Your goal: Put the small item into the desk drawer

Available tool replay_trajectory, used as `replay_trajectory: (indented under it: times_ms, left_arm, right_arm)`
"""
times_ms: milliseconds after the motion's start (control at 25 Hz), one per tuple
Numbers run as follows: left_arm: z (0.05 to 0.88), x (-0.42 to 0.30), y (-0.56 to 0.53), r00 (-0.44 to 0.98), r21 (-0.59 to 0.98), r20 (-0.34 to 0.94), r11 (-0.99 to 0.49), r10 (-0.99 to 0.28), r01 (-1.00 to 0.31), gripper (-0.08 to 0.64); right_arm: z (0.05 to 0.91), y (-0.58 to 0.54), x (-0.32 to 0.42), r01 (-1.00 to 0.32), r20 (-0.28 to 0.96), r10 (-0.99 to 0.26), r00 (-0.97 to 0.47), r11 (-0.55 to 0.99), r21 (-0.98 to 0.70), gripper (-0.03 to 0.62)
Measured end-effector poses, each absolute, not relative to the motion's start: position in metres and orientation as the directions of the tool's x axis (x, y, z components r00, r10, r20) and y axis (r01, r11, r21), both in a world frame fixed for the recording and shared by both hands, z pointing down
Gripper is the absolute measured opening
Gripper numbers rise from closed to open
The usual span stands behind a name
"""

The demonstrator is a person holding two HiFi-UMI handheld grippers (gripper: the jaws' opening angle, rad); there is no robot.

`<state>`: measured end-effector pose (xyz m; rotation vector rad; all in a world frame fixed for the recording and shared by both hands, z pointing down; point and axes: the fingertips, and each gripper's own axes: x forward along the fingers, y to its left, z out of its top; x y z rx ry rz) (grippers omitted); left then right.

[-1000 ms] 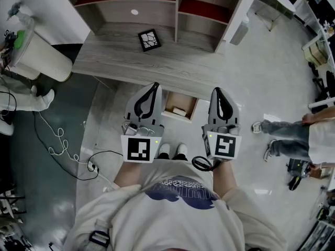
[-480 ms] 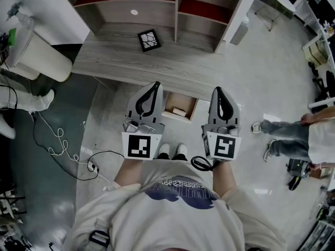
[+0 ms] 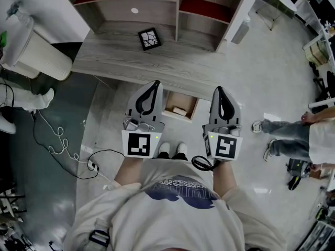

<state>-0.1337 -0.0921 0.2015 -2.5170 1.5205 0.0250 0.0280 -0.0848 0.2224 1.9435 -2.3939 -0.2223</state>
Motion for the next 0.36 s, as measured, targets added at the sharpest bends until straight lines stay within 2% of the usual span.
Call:
replay_trajectory:
  times_ms: [360]
  left_arm:
    - [0.2032, -0.1338, -0.0990, 0.473, -0.165, -0.114, -0.453, -0.874, -0.876, 0.008]
  right_arm:
    - [0.2195, -0.0917, 0.0264, -0.971, -0.071, -0.974, -0.215, 0.205, 0.123, -0.003]
